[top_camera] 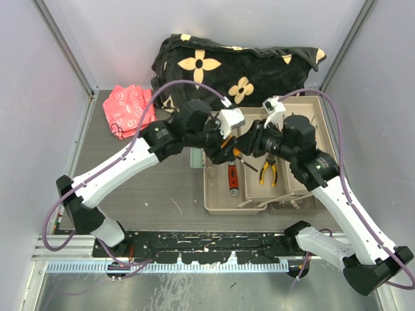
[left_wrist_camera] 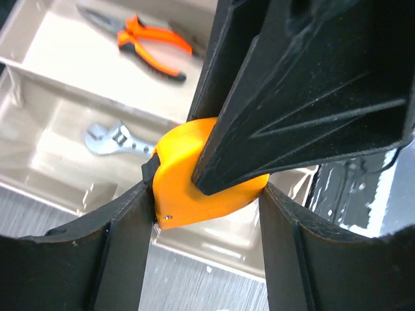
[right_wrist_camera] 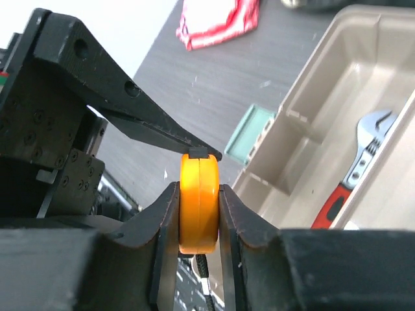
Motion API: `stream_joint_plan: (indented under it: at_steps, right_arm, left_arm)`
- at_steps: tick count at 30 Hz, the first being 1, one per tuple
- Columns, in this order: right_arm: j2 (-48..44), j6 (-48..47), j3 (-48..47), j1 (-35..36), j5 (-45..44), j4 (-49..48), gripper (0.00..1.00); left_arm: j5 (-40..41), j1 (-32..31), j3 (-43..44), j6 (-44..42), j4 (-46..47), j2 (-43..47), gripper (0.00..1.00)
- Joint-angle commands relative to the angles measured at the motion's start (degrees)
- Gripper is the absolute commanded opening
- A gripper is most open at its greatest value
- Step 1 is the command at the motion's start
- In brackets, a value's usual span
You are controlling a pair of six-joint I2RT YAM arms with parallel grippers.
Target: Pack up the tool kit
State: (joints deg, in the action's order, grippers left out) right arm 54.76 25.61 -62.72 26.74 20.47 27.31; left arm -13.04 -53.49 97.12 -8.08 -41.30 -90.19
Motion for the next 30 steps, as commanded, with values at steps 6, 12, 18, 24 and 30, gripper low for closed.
stream_joint_plan:
  at_steps: [6,12,18,24,30]
  right_arm:
    - [-2.98,-8.21,-12.37,-1.25,-25.18,11.2,0.01]
    - [-3.44,-11.2,-15.86,-1.76,-37.34,14.87,0.01]
    - [-4.15,-12.93,-14.94,-2.07,-44.42,16.65,0.01]
    - [-5.18,-14.44,-13.1,-3.18,-50.51,17.47,0.01]
    - [-5.79,-15.5,-11.27,-6.21,-55.25,19.77,0.01]
  left_arm:
    - [2.68,16.97,-4.29,7.92,3.22,9.7,0.6]
    - [2.33,19.0,-10.97,7.68,5.33,13.3,0.6]
    - [2.51,20.53,-12.09,7.93,5.26,14.1,0.61]
    - [4.99,21.99,-14.26,9.7,5.07,14.93,0.8]
    - [7.14,23.17,-17.54,10.35,4.78,15.77,0.8]
